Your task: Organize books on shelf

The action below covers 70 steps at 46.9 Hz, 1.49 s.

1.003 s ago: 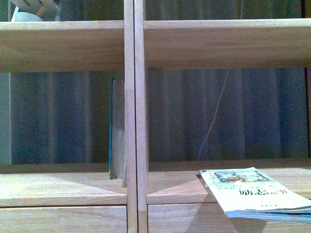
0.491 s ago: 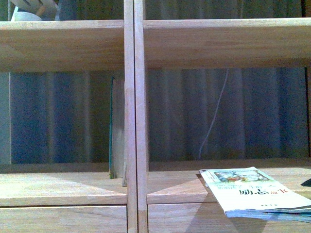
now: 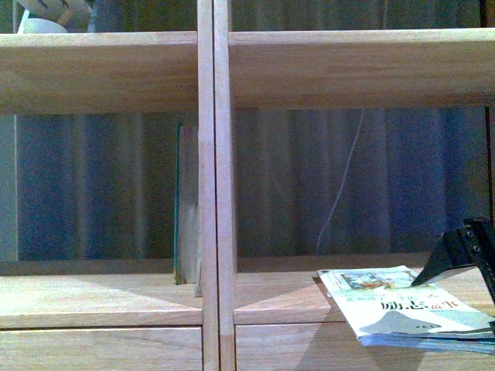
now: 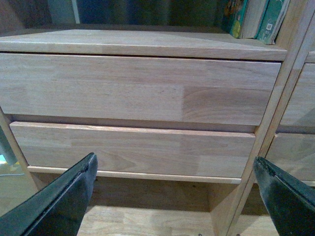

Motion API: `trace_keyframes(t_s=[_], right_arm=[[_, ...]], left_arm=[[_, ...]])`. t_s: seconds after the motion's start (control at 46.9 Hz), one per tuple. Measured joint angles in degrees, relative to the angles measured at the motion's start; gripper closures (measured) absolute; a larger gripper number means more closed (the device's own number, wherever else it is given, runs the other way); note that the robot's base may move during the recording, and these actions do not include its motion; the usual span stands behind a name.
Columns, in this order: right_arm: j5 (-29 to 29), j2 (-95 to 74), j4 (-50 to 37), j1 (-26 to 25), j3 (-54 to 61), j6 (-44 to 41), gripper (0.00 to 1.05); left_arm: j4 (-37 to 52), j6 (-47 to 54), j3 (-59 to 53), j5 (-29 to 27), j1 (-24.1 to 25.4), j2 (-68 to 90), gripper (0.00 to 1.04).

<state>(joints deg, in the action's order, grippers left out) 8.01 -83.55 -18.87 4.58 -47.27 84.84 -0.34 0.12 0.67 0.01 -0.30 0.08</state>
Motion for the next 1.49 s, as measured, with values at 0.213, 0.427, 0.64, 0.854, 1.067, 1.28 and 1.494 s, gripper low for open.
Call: trace_keyframes(t_s=[0.213,0.427,0.64,0.854,1.067,1.28,1.494], right_arm=[[-2.8,-6.2,-0.1,0.9,-5.8,1.0,0.07],[-4.5,-9.0,-0.2,1.2,-8.1,0.7,0.07],[-5.2,-9.7,-1.1,0.5,-8.3,-0.2,0.24],[-5.2,-9.7,-2.2,-0.3,-8.2,-0.4,0.60],[-5.0,-8.7,-3.0,-0.3,-8.1,-1.5,0.91],[-4.8,-7.1,-3.3,-0.3,-6.2,-3.0,0.91],[-3.9,-5.3,-3.5,-0.3,-5.1,-3.8,0.91]], left_arm=[[0.0,0.0,0.0,0.0,0.0,0.0,0.07],[0.0,0.0,0.0,0.0,0.0,0.0,0.07],[0.0,0.0,0.0,0.0,0.0,0.0,0.07],[0.0,0.0,0.0,0.0,0.0,0.0,0.07],[0.0,0.0,0.0,0.0,0.0,0.0,0.07],[0.0,0.0,0.0,0.0,0.0,0.0,0.07],[0.0,0.0,0.0,0.0,0.0,0.0,0.07]])
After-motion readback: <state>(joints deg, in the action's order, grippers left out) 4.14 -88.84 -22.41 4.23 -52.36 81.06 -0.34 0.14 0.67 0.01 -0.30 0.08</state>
